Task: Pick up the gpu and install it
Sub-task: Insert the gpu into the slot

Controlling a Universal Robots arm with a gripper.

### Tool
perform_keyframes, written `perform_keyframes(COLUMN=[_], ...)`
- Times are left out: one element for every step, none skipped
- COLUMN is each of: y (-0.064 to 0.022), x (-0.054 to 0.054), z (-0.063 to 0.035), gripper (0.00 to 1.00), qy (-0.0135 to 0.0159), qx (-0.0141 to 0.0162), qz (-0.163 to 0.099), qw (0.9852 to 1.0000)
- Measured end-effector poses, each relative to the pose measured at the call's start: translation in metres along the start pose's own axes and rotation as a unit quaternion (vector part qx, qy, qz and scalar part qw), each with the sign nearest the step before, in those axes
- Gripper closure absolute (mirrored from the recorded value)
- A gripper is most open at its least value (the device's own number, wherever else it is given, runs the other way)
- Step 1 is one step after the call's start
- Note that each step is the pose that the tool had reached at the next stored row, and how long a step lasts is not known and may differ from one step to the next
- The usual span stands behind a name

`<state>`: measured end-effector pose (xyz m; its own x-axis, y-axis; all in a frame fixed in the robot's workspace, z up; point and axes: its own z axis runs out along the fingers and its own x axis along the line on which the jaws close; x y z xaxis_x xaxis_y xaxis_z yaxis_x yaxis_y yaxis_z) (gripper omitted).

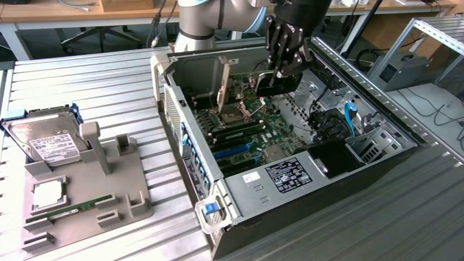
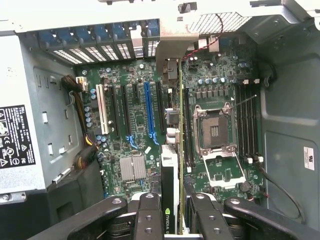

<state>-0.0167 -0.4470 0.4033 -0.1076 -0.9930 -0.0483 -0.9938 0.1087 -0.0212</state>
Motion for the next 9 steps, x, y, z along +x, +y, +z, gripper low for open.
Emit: perform_keyframes(y=[0.0,0.0001,0.0002,0.0003,0.0003,0.0004,0.0005,0.0007,0.0009], x=[0.0,0.0,0.0,0.0,0.0,0.0001,0.0001,0.0001,0.0002], z=[0.0001,0.0002,0.0003,0.0004,0.0004,0.0006,0.0007,0.0011,0.0018], gripper=[0.73,0.73,0.73,0.73,0.73,0.73,0.73,0.73,0.73], qy=[0.0,0.0,0.0,0.0,0.0,0.0,0.0,-0.0001,-0.0001], qx=[0.0,0.0,0.0,0.0,0.0,0.0,0.0,0.0,0.0], qz=[0.0,0.0,0.0,0.0,0.0,0.0,0.0,0.0,0.0], qw=[1.0,1.0,1.0,1.0,1.0,1.0,1.0,1.0,1.0])
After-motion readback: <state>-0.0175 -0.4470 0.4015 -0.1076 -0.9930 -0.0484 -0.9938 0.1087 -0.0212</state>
